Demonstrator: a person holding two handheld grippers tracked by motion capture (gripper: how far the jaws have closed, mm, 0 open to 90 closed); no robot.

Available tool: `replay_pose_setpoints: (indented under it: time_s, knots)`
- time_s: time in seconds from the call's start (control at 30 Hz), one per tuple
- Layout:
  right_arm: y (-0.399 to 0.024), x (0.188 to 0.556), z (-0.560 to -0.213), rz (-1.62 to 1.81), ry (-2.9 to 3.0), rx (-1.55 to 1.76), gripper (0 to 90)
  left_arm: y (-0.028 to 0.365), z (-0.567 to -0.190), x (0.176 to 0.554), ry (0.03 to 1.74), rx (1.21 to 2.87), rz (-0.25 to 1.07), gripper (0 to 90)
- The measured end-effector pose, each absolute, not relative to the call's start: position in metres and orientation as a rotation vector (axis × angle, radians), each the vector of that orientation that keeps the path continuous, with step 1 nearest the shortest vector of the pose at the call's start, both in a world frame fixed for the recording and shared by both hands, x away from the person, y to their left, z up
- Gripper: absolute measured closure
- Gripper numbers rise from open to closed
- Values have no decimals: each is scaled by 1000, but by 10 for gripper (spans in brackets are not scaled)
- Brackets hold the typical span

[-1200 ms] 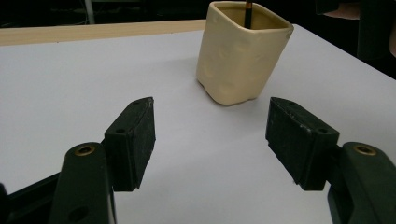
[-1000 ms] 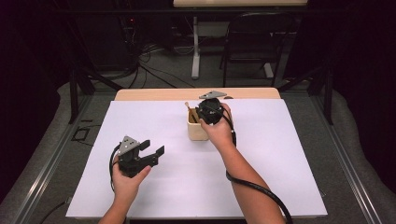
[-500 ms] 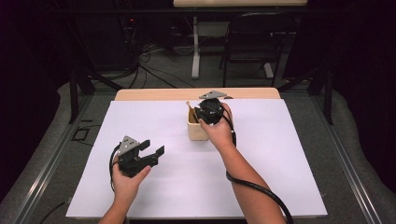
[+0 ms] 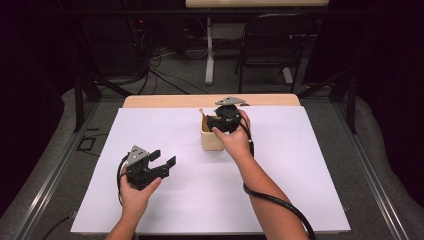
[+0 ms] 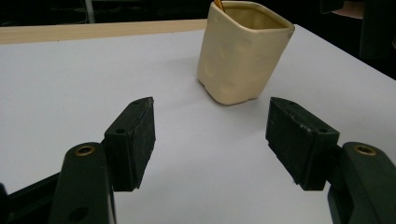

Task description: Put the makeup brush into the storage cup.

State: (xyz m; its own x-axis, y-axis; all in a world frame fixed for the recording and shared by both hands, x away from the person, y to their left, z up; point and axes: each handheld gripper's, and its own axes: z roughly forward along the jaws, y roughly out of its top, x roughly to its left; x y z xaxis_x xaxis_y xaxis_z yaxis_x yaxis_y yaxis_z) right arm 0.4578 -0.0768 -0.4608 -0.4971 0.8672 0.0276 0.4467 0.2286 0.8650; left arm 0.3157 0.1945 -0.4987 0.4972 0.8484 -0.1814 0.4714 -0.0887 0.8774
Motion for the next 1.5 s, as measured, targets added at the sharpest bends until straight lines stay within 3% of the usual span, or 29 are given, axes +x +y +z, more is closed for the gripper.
replay_pose_setpoints:
  time_s: [1.5]
  knots:
    - [-80,432,-432,1295,2088,1096,447,196,-498,316,1127,1725,463,334]
